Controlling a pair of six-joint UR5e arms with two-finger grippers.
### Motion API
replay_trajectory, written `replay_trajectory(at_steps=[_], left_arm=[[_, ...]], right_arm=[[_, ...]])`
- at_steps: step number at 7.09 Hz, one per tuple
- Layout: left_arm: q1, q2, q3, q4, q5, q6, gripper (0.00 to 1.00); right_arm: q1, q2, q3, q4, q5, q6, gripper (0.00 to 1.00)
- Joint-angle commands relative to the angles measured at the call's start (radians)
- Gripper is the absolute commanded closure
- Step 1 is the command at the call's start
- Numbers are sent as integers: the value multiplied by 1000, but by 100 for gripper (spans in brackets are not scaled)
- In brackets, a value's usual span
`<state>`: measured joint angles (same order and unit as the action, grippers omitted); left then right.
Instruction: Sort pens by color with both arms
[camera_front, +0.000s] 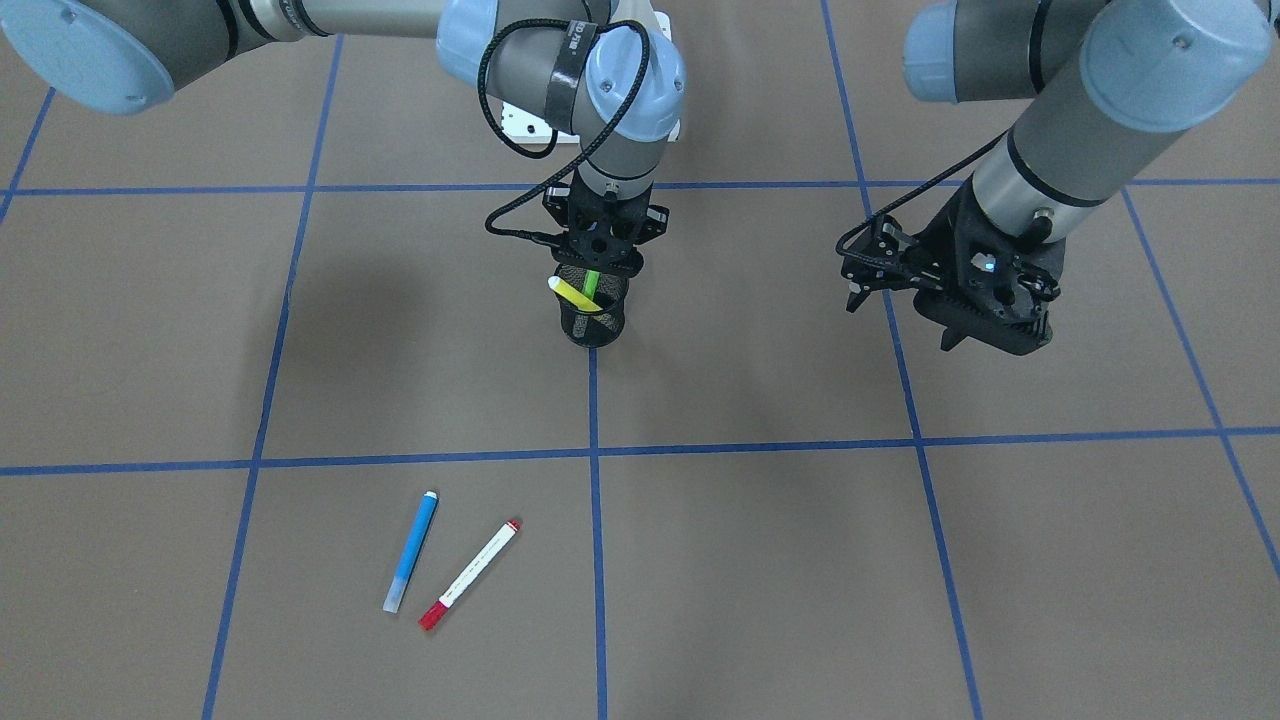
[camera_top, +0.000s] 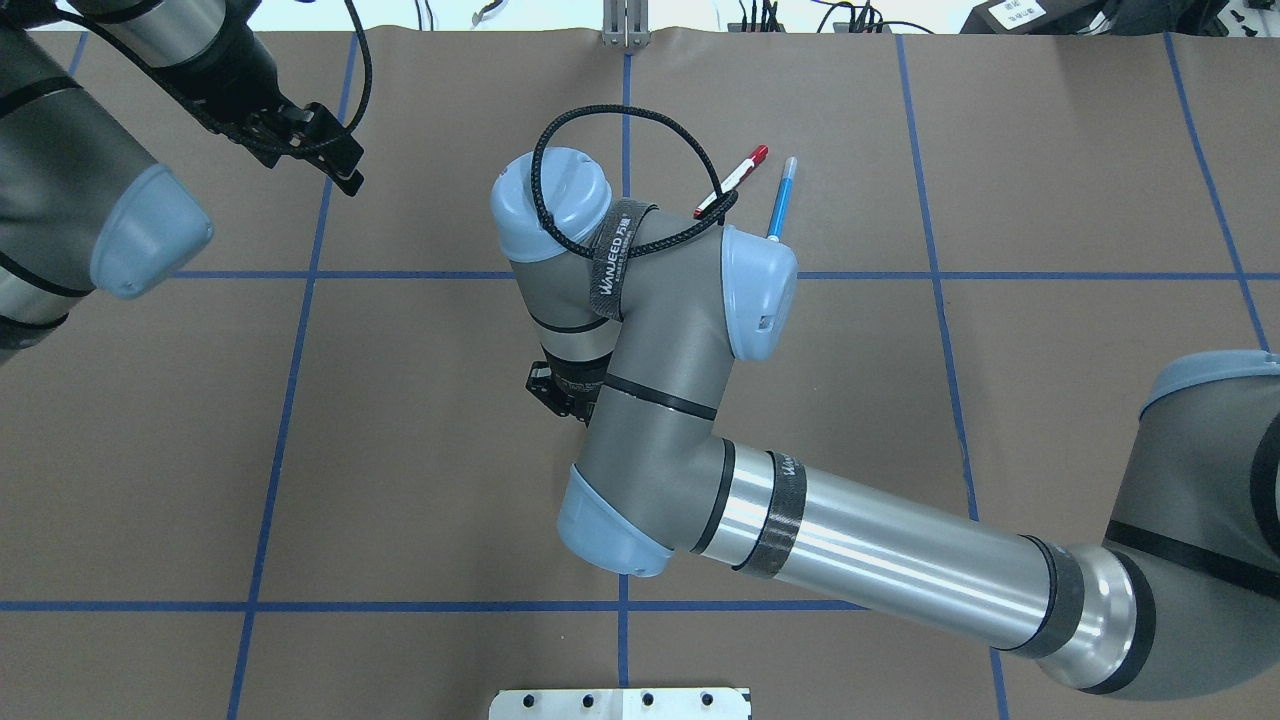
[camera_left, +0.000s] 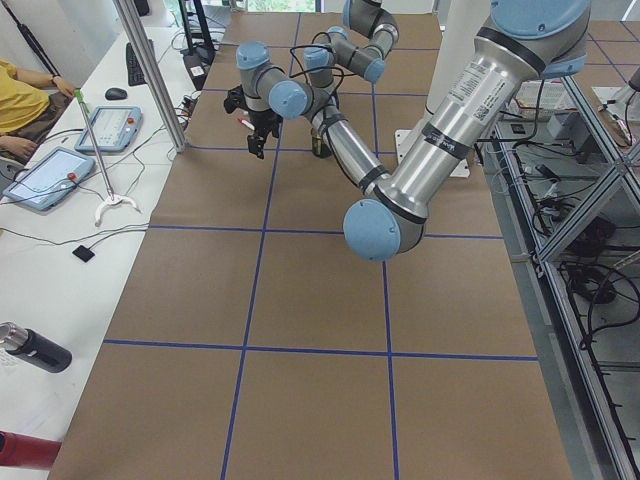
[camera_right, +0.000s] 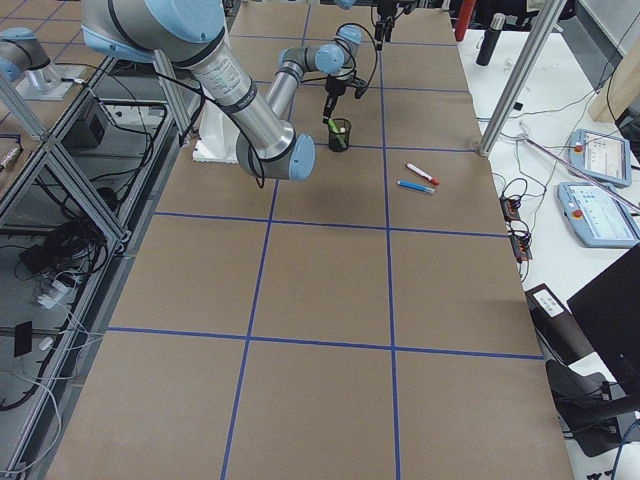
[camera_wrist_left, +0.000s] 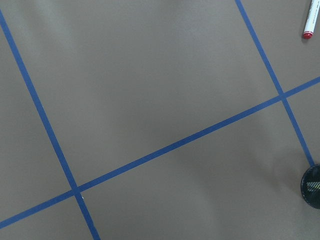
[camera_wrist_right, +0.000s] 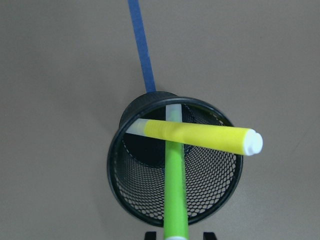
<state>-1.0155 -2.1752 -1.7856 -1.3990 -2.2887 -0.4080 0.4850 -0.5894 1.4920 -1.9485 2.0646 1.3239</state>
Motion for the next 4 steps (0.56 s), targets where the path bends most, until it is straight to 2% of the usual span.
replay_trajectory(at_steps=[1, 4], left_arm=[[-2, 0, 0, 0, 0, 0, 0], [0, 0, 0, 0, 0, 0, 0]], right_arm=[[1, -3, -2, 0, 2, -34, 57], [3, -3, -6, 3, 0, -51, 57]])
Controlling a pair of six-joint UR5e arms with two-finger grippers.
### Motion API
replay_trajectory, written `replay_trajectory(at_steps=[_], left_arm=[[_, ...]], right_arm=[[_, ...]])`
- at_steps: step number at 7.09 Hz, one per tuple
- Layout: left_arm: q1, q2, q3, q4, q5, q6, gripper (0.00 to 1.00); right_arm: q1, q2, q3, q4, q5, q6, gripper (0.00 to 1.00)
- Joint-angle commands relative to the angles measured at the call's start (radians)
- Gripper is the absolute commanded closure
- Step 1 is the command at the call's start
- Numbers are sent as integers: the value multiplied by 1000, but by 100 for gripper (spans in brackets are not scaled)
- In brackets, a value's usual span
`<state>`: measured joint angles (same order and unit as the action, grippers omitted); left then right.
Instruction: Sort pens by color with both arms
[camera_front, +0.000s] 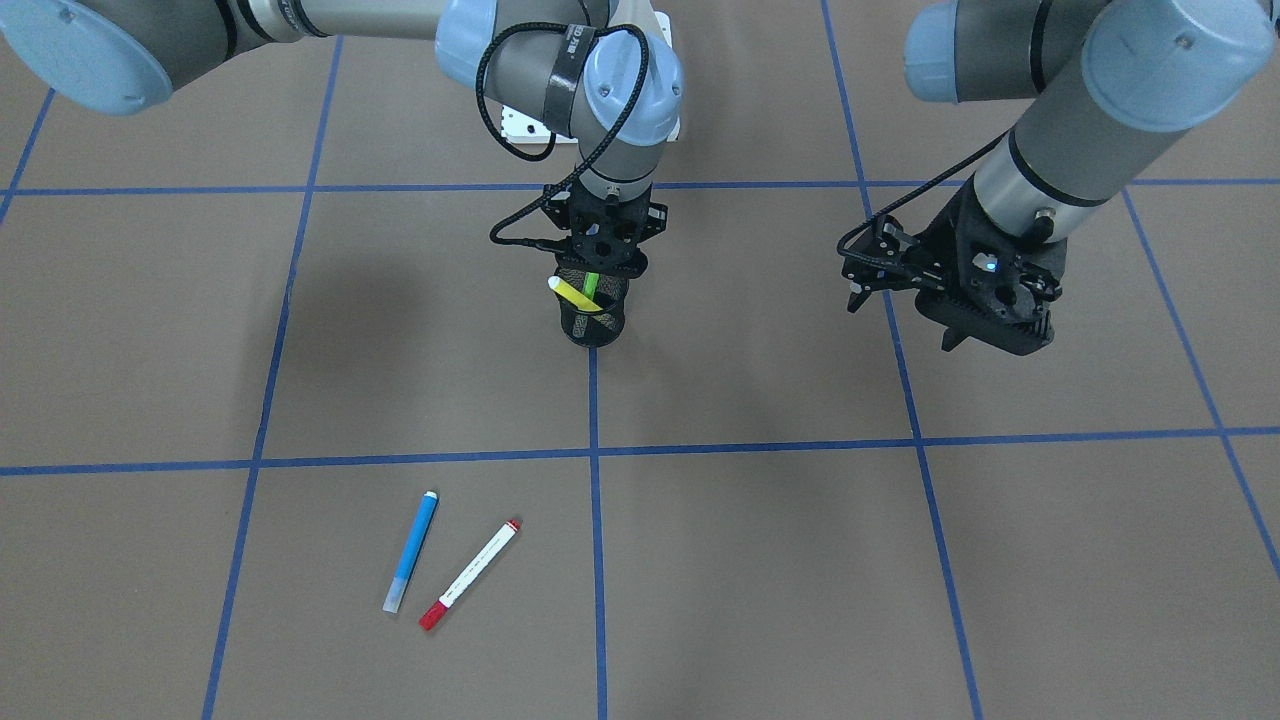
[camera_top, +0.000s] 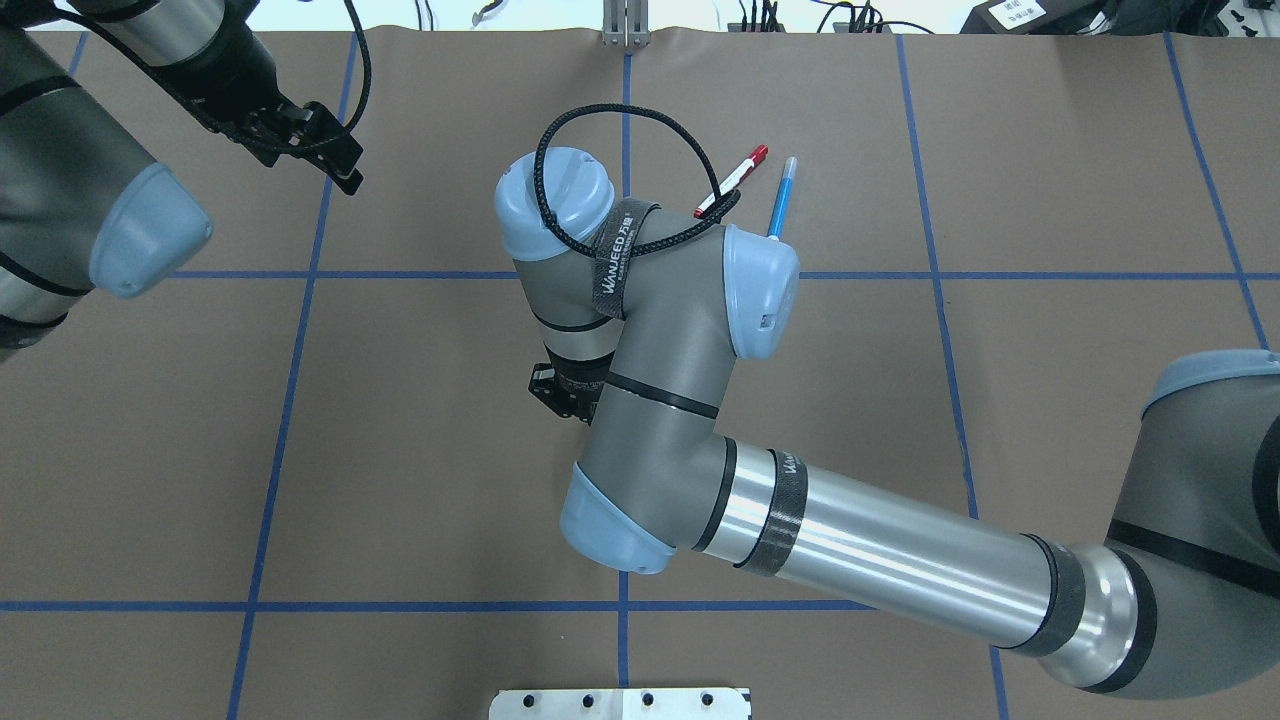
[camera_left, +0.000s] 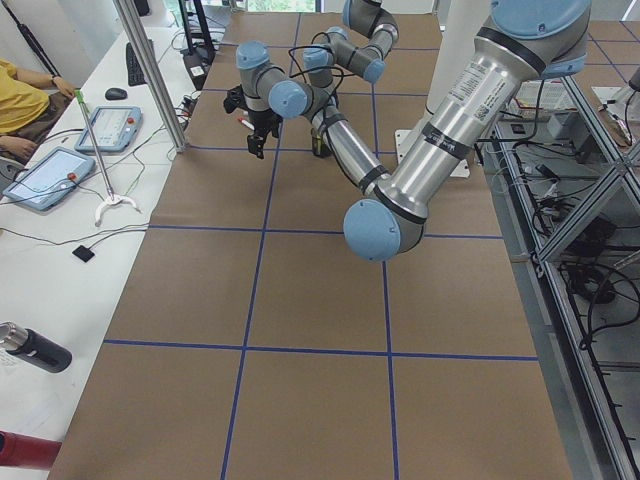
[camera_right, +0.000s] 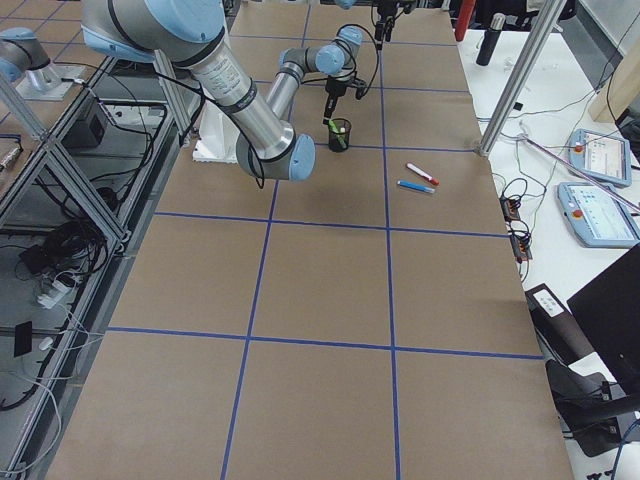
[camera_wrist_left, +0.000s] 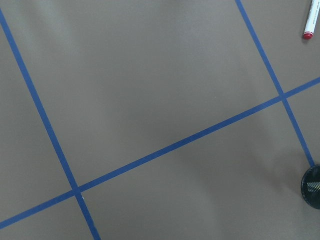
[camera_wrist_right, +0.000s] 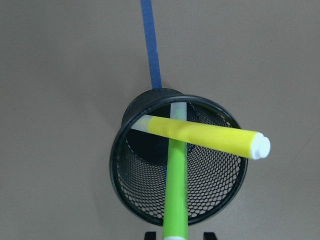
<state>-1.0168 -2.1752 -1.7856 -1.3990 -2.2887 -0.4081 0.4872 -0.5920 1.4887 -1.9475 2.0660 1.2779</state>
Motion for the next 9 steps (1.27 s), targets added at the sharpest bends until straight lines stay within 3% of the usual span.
replay_trajectory(at_steps=[1, 9], left_arm=[[1, 0, 0, 0, 0, 0, 0], [0, 2, -2, 0, 0, 2, 0]], right_arm=[[2, 0, -5, 7, -1, -24, 57], [8, 1, -10, 7, 16, -6, 61]])
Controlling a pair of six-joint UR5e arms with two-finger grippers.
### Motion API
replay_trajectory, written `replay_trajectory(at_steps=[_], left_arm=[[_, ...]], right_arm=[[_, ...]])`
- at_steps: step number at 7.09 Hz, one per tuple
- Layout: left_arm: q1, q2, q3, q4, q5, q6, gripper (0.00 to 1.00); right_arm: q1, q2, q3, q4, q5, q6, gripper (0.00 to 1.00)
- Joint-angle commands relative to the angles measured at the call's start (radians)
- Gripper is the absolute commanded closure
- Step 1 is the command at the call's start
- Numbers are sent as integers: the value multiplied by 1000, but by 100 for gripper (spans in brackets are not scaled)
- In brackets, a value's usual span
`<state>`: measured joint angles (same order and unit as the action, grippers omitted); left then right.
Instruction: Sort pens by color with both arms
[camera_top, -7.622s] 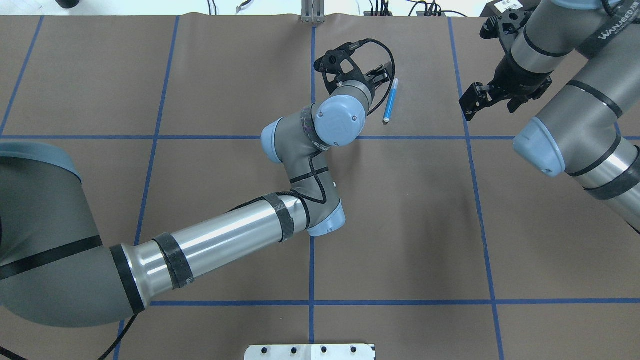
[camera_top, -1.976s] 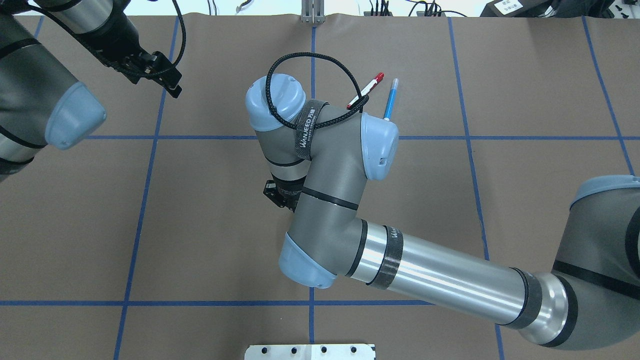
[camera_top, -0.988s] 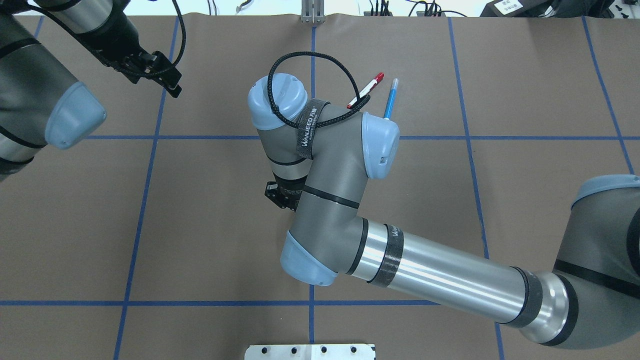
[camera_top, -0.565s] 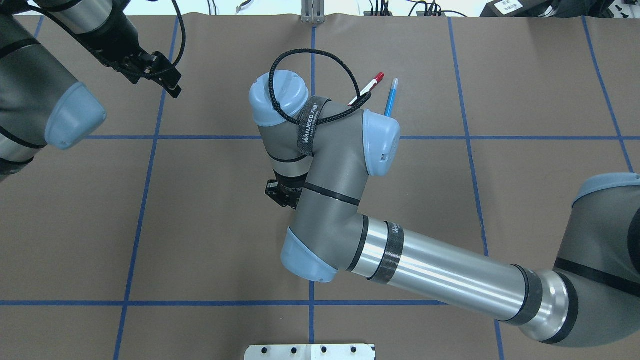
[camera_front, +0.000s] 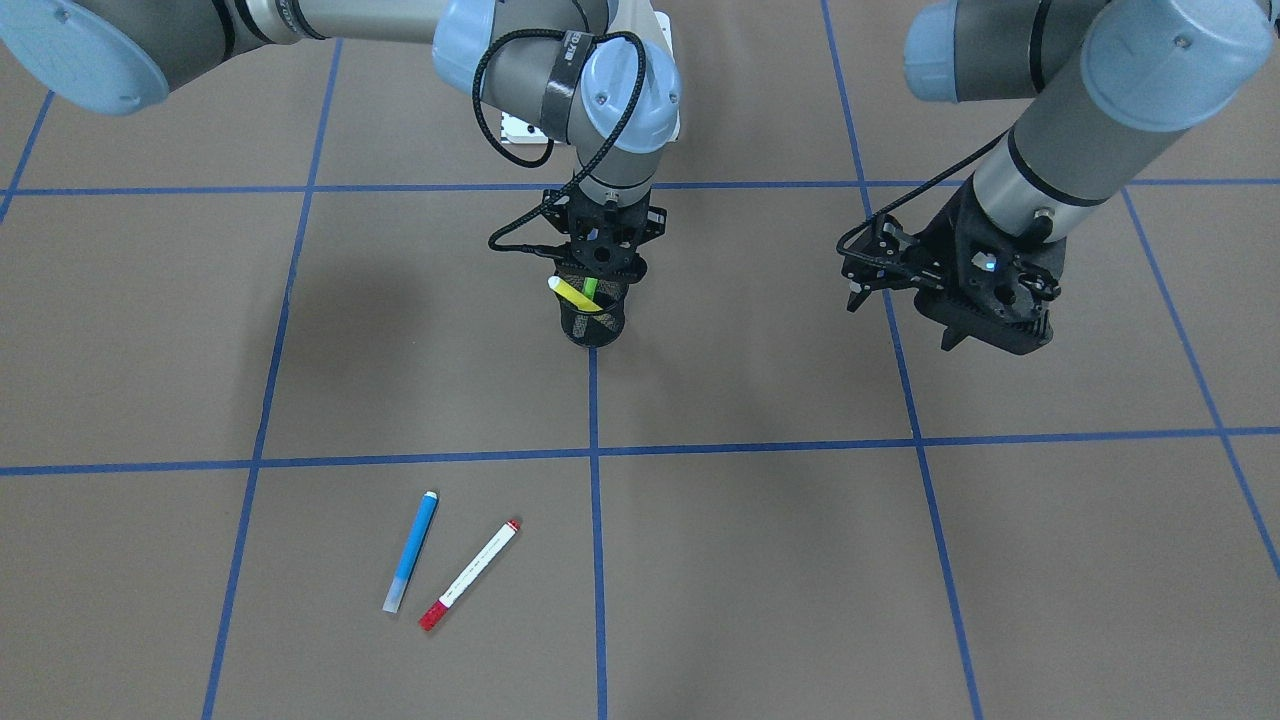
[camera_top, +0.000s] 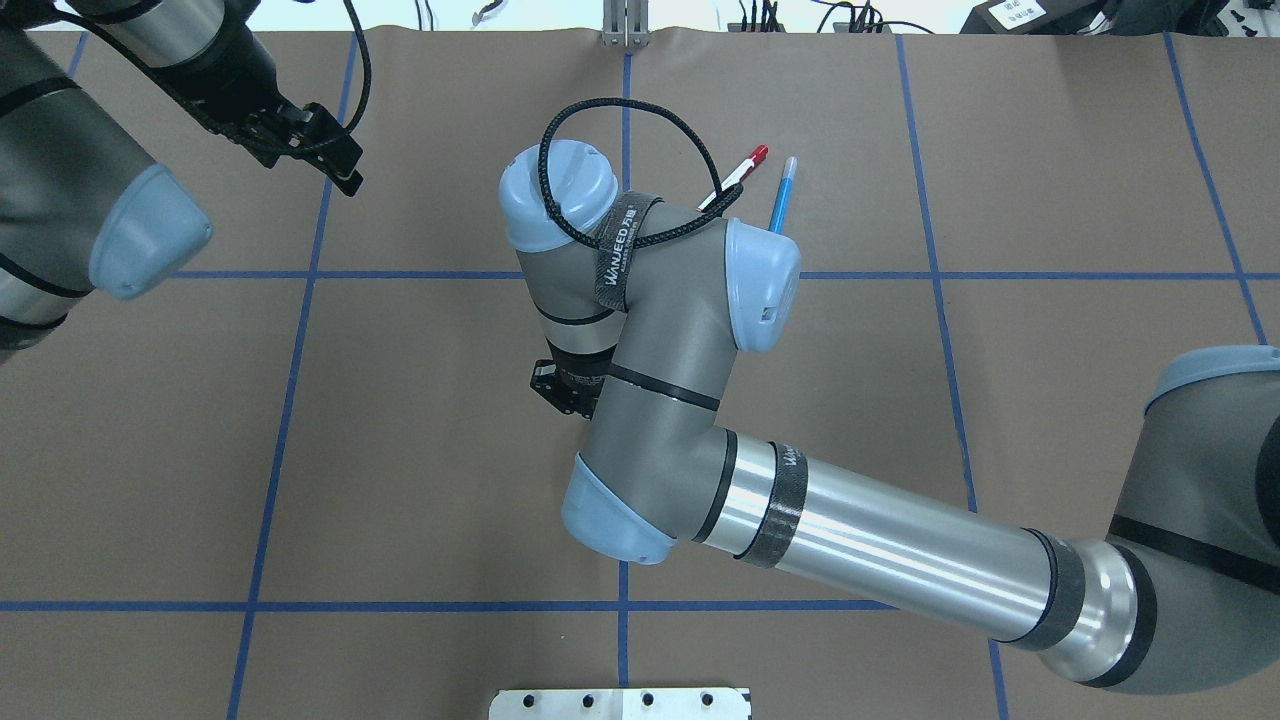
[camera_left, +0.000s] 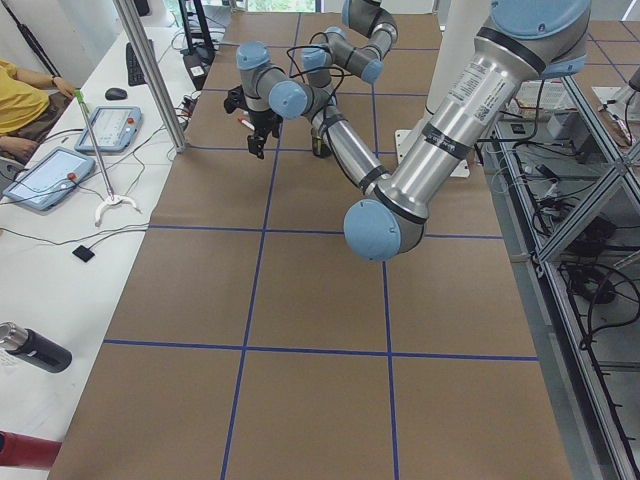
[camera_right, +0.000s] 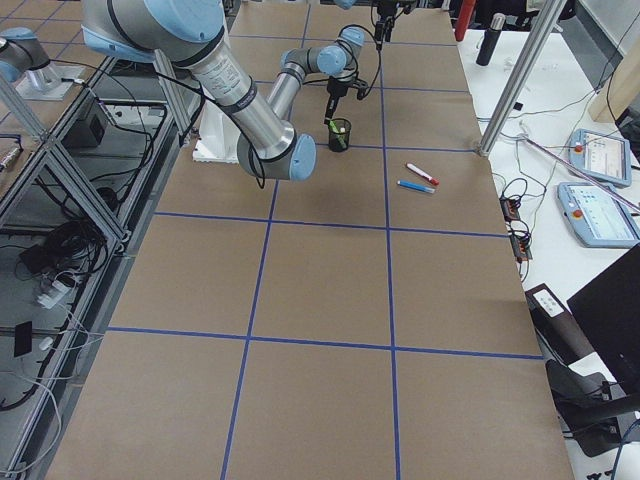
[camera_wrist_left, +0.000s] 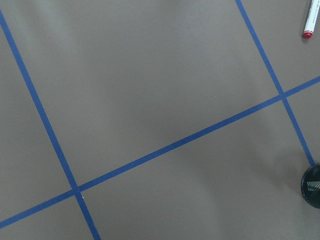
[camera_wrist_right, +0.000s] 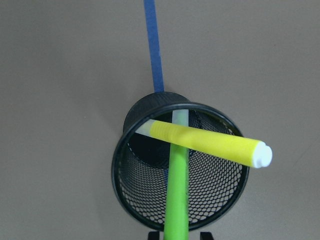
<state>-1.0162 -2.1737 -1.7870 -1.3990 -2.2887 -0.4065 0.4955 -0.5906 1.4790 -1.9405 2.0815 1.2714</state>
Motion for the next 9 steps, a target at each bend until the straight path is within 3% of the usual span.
replay_trajectory(at_steps=[1, 4, 6, 7, 9], left_arm=[[1, 0, 0, 0, 0, 0, 0], [1, 0, 1, 0, 0, 2, 0], [1, 0, 1, 0, 0, 2, 0], [1, 0, 1, 0, 0, 2, 0], [1, 0, 1, 0, -2, 2, 0]], right_arm=[[0, 0, 0, 0, 0, 0, 66], [0, 0, 0, 8, 0, 0, 84], [12, 6, 16, 5, 0, 0, 89], [24, 6, 50, -11, 5, 0, 90], [37, 2, 221, -182, 3, 0, 93]])
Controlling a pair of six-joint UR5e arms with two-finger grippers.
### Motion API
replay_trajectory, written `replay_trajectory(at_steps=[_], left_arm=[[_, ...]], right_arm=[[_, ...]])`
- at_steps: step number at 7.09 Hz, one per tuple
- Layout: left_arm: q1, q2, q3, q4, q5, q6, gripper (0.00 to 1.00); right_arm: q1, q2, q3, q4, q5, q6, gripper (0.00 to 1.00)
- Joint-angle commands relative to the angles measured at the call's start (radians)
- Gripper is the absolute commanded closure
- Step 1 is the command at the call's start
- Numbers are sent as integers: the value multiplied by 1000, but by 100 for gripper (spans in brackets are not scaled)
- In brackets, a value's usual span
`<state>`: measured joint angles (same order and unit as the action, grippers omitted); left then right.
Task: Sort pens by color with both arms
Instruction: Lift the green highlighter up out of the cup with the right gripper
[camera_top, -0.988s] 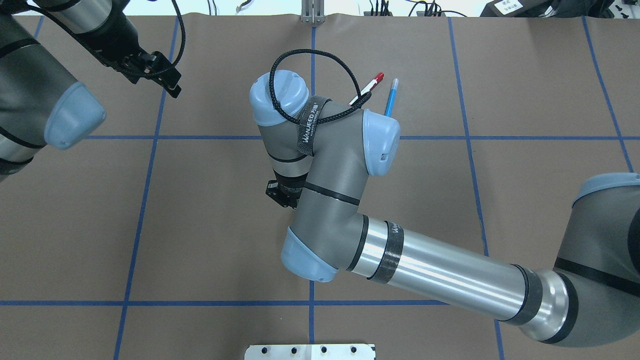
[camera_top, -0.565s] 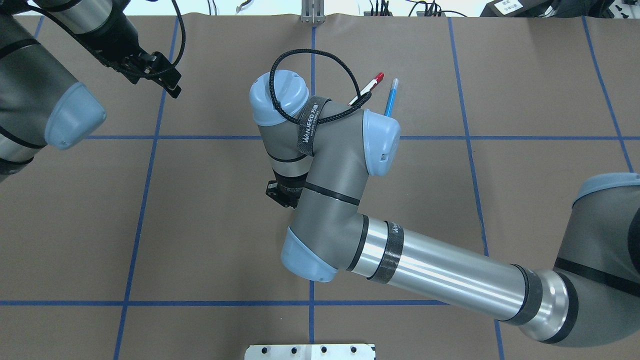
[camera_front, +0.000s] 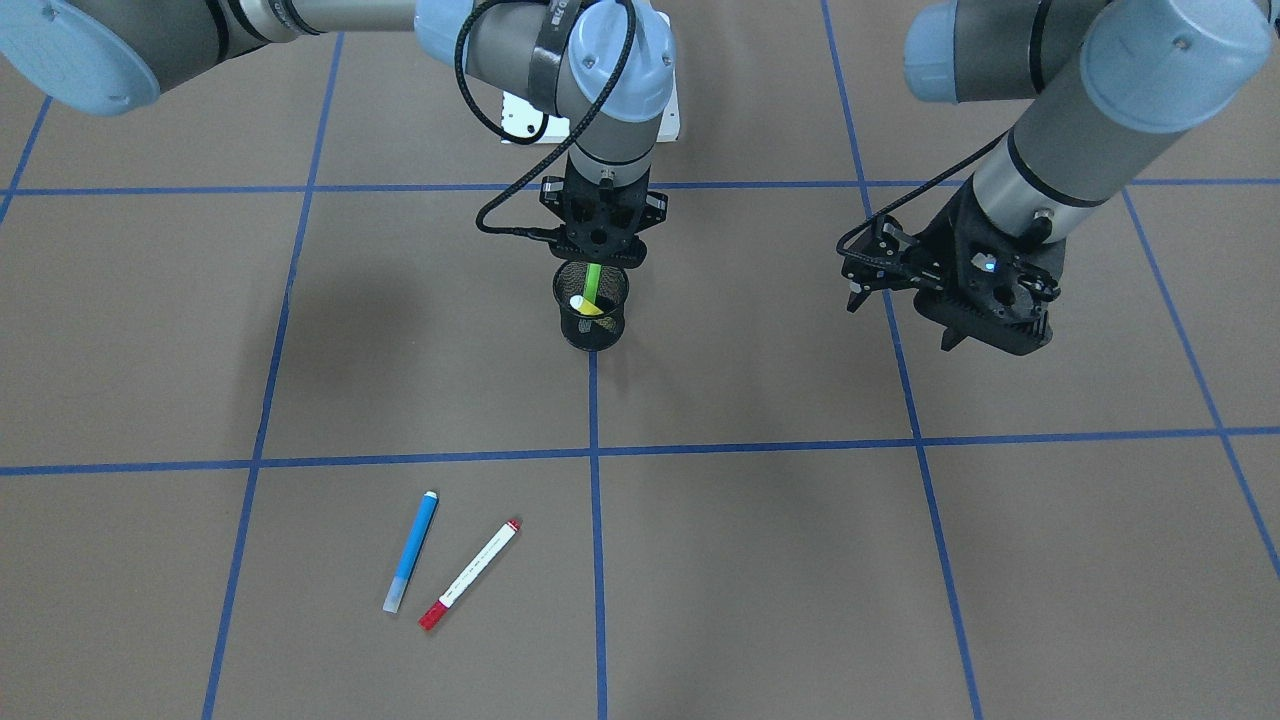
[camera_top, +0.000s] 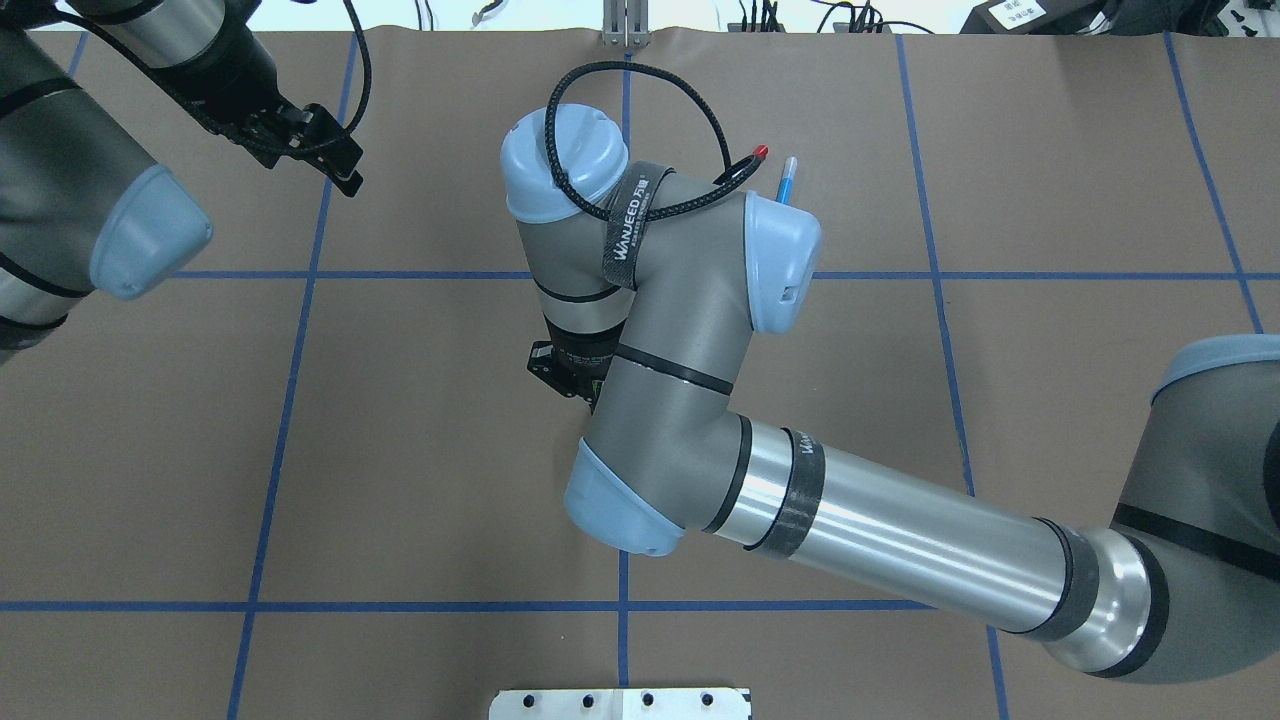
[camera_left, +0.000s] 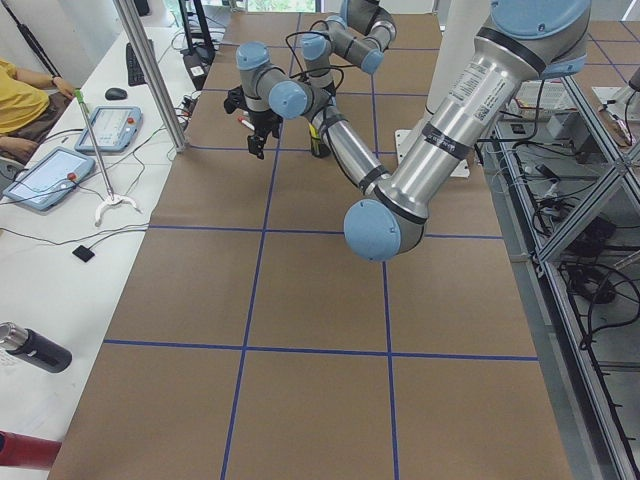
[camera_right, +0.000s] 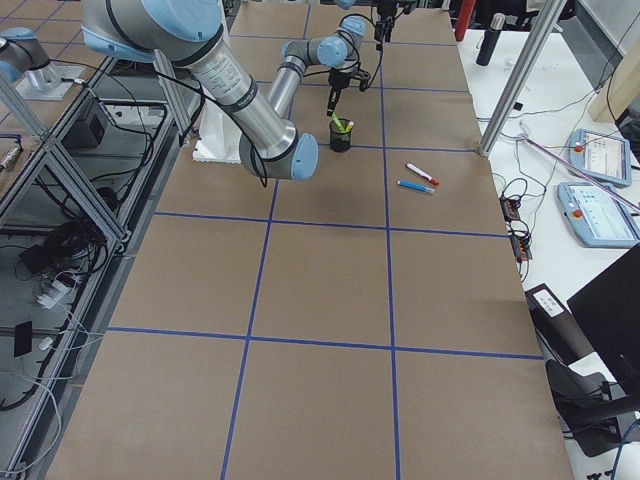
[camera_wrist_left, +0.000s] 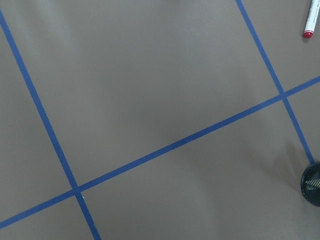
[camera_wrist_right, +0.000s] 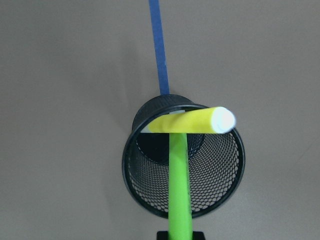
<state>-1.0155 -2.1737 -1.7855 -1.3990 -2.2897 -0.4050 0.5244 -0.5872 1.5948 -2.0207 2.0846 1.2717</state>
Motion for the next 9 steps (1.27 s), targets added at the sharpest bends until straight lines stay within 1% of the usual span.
replay_trajectory(at_steps=[1, 2, 3, 4, 5, 6, 7, 8, 9], left_arm=[[0, 0, 0, 0, -1, 0, 0], [0, 0, 0, 0, -1, -2, 0], [0, 2, 0, 0, -1, -2, 0], [0, 2, 0, 0, -1, -2, 0], [0, 2, 0, -2, -1, -2, 0], [0, 2, 0, 0, -1, -3, 0], [0, 2, 0, -2, -1, -3, 0], [0, 2, 0, -3, -1, -5, 0], [0, 3, 0, -3, -1, -5, 0]], right_arm=[[20, 4, 188, -178, -8, 0, 94], [50, 13, 233, -203, -11, 0, 95], [86, 41, 241, -207, -14, -2, 96], [110, 76, 241, -207, -53, 0, 98], [114, 90, 238, -205, -160, -6, 100], [114, 84, 223, -199, -246, -20, 100], [115, 82, 197, -155, -338, -50, 100], [117, 78, 132, -38, -404, -52, 100], [118, 79, 28, 82, -473, -51, 100]])
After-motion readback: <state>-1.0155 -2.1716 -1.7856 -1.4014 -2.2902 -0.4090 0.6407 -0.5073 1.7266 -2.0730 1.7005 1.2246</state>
